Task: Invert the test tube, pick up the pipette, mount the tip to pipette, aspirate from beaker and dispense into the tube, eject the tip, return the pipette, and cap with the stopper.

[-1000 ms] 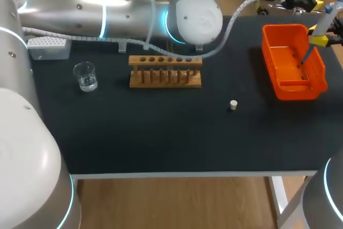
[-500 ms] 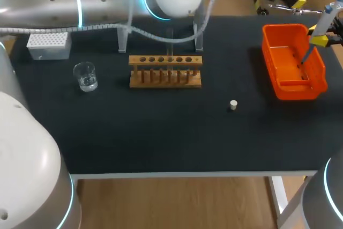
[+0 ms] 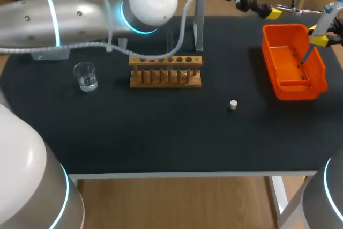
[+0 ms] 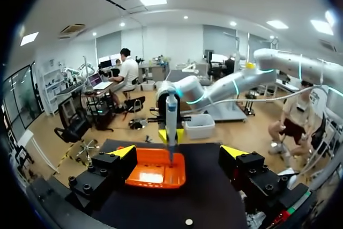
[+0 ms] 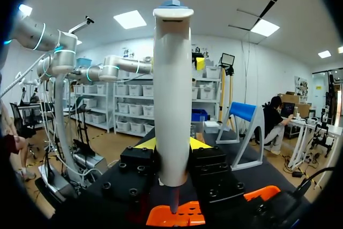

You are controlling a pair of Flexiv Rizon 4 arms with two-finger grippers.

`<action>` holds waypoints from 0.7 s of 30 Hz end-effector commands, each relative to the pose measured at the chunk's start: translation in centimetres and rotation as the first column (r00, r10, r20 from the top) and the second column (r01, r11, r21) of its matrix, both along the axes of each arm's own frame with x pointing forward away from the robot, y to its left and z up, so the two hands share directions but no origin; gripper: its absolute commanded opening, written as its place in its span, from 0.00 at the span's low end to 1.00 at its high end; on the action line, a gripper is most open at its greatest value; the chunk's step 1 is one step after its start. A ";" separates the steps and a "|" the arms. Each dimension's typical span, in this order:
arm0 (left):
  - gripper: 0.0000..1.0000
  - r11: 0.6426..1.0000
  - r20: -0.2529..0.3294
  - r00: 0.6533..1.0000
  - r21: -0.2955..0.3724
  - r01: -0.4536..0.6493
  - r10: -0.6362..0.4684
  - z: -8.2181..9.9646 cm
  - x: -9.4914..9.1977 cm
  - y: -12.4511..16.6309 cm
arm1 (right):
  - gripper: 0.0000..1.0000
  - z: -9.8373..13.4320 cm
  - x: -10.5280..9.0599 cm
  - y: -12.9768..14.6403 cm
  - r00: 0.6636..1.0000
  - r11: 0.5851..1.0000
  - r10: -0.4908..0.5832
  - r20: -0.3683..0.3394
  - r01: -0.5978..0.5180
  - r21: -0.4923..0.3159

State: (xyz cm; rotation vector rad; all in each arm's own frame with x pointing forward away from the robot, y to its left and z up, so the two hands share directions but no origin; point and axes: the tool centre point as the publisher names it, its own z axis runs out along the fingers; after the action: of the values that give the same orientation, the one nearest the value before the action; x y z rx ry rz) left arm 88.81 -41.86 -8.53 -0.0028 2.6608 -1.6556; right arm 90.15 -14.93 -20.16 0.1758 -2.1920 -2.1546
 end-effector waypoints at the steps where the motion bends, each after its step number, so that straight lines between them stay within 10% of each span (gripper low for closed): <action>1: 1.00 0.998 -0.004 0.999 -0.058 -0.037 0.037 -1.2 -1.5 2.6 | 0.00 0.1 0.0 -0.1 1.000 1.000 0.001 0.000 -0.001 -0.003; 21: 1.00 0.966 -0.027 0.977 -0.148 -0.214 0.212 -5.6 -6.6 10.9 | 0.00 0.1 0.0 -0.1 1.000 1.000 0.001 0.000 -0.001 -0.003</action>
State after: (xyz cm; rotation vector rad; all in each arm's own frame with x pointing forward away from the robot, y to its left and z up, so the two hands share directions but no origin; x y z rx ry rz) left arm 83.23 -32.72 -13.63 -0.2859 2.5124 -1.6970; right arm 90.15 -14.92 -20.16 0.1759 -2.1919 -2.1546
